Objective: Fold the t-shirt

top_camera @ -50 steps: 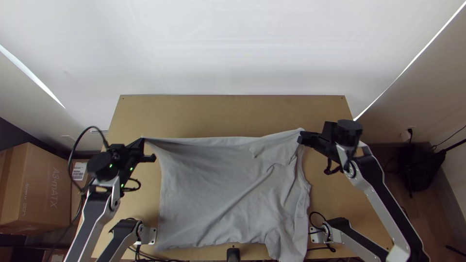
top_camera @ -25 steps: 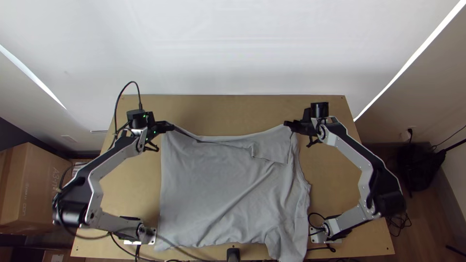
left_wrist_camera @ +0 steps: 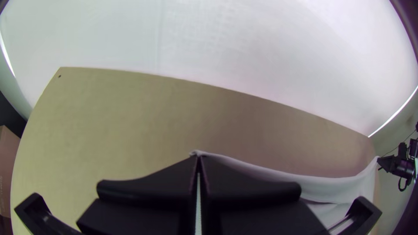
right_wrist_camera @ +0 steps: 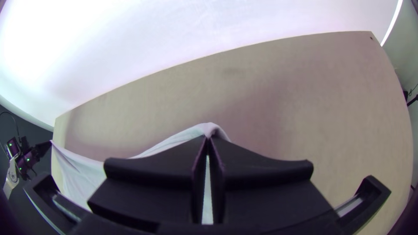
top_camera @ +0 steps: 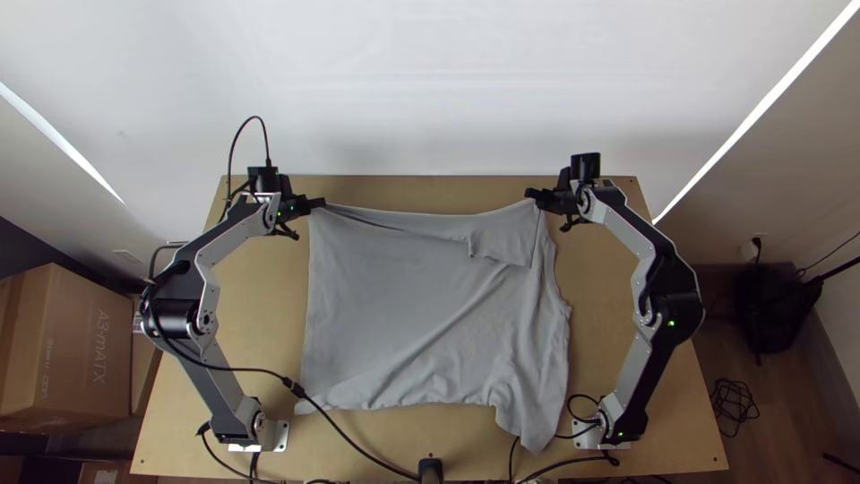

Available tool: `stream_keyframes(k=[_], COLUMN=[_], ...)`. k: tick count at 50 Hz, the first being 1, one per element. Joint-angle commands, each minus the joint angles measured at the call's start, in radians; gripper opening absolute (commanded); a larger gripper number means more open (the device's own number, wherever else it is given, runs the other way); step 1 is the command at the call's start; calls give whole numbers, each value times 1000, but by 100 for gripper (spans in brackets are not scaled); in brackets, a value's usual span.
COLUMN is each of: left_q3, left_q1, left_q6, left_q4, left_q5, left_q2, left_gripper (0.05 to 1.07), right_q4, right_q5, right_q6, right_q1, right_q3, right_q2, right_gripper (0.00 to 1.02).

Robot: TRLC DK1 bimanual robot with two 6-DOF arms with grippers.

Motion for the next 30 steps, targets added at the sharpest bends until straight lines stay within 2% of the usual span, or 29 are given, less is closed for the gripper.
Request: stream_keyframes(k=[1,8,19,30], left_q3=[123,291,447,488], left_q1=[21,28,33,42], left_q6=[-32,-33,-56,-99], left_q4=[-40,-146,-227,-369], left_q5=[-3,-1,-1,62], left_q2=[73,171,244,211], left_gripper=[8,8,8,8], right_q4=[-36,-111,-249,-354], right_q5=[11,11,12,12], right_q6=[-2,4,7,17], right_q1=[-12,-14,-17,-28], right_q3=[142,320,578,607], right_q2=[82,179,306,300], right_gripper=[2,2,2,2])
